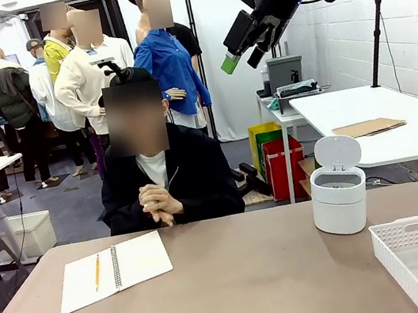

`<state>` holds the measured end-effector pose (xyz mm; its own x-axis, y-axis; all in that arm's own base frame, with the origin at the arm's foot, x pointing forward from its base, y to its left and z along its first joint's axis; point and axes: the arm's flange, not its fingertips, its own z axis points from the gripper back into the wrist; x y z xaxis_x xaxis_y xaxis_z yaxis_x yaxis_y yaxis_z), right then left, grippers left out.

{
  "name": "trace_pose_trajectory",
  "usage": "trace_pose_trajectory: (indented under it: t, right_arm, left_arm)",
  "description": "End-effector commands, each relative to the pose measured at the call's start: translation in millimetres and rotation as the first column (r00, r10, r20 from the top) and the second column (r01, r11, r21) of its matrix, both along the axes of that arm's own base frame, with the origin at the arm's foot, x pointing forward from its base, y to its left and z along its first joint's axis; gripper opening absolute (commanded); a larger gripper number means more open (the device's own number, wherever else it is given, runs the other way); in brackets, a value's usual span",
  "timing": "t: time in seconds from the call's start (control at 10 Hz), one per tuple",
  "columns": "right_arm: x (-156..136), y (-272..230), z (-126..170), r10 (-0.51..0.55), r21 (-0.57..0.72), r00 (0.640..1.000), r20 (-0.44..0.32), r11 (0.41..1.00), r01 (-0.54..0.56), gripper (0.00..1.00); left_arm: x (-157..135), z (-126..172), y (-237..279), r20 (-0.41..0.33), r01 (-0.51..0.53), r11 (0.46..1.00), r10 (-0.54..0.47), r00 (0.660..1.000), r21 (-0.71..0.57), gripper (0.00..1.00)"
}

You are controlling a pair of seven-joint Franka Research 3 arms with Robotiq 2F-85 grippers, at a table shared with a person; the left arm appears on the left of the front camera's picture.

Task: Sort the paper based on its condition.
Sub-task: If a person hands you a paper, place it in the Organizing basket , and if it's crumpled, put it in the Trash can.

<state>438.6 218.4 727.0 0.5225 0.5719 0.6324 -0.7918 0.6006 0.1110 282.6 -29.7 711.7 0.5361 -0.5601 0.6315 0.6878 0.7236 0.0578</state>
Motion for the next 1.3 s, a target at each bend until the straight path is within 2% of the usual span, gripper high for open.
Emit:
trace_pose_trajectory:
  t: [0.0,1.2]
  right_arm:
    - [-0.2,-1.2,0.1,0.019,0.009,1.000,0.007,1.000,-0.019,1.00]
    - [-0.2,-1.2,0.1,0.019,0.009,1.000,0.007,1.000,-0.019,1.00]
  left_arm:
    - [0.0,0.2,1.1,0.001,-0.007,1.000,0.007,1.000,0.004,1.00]
    - [0.0,0.2,1.1,0.001,-0.007,1.000,0.007,1.000,0.004,1.00]
